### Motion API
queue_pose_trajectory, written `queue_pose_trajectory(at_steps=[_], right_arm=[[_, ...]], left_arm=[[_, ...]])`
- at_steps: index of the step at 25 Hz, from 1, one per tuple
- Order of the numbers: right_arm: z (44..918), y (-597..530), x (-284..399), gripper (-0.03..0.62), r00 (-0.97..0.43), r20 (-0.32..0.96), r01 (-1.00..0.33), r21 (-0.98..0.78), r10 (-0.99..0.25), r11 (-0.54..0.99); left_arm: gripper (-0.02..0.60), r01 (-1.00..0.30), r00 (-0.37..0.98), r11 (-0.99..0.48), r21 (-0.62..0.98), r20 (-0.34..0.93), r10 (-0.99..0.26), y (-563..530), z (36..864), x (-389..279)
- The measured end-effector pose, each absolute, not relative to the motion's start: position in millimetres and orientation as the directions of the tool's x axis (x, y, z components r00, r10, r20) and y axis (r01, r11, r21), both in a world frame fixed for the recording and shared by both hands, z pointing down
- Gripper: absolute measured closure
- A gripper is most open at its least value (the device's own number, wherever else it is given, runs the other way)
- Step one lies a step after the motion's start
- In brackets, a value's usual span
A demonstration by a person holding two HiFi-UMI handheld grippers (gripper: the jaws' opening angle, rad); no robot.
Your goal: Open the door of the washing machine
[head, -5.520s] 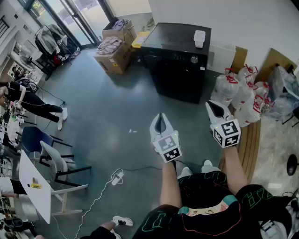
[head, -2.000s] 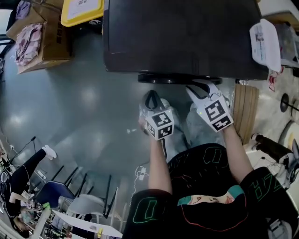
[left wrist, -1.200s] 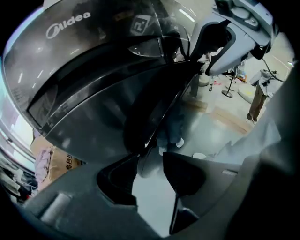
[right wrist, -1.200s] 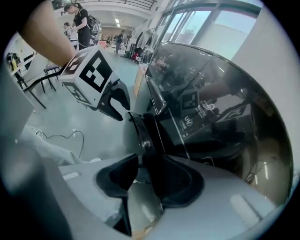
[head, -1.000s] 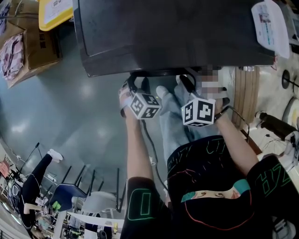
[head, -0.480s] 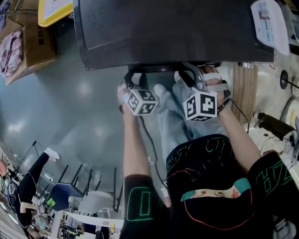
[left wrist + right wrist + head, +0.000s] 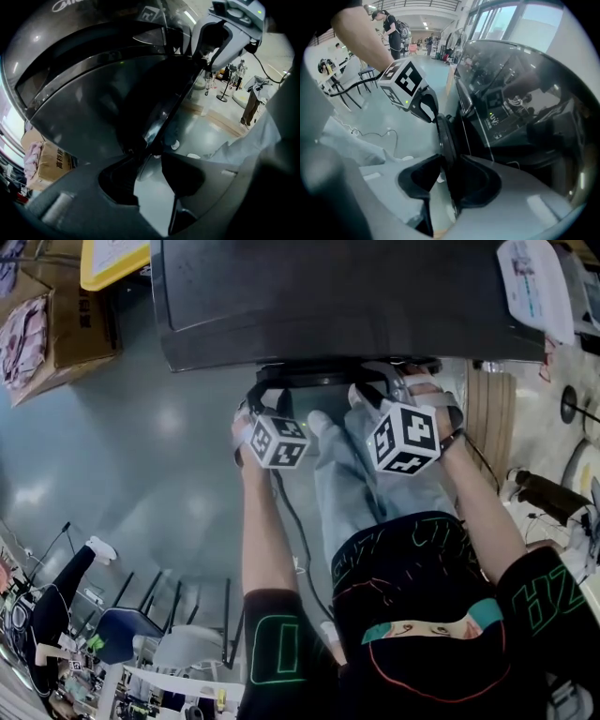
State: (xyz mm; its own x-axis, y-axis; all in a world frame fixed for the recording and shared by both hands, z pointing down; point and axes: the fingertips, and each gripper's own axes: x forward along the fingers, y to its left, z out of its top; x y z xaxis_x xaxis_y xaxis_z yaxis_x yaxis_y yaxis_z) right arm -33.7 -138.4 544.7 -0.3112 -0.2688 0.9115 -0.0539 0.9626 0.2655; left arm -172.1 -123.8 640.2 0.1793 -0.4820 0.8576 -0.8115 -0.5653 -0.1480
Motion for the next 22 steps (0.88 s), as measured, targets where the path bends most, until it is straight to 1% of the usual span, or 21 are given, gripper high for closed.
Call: queue_pose_trajectory(at_steps=[2, 3, 12, 19, 22], right_arm=[[543.9, -131.9, -35.4, 0.456, -0.312, 0.929, -0.051, 0.195, -0.201, 0.979], [543.7, -129.5, -35.5, 0.454, -0.316, 0.930, -0.050, 0.181, -0.188, 0.982], [544.4, -125.6, -33.9, 0.454, -0.317, 0.933, -0.033, 0.169, -0.170, 0.985], [541.6, -99.4, -35.9, 0.454, -0.319, 0.936, 0.041, 0.168, -0.146, 0.985], [544.6, -91.5, -26.2, 0.454, -0.315, 0.942, 0.094, 0.155, -0.118, 0.983]], left_arm=[[0.420, -0.806, 0.188, -0.576, -0.139, 0.862, -0.471, -112.4, 640.9, -172.2], [0.422, -0.804, 0.184, -0.577, -0.142, 0.863, -0.470, -108.4, 641.3, -172.0], [0.423, -0.815, 0.137, -0.552, -0.177, 0.867, -0.479, -101.6, 642.8, -169.7], [0.423, -0.852, 0.125, -0.498, -0.164, 0.859, -0.496, -65.7, 640.8, -170.6], [0.423, -0.874, 0.116, -0.464, -0.144, 0.866, -0.487, -51.8, 645.3, -158.3]])
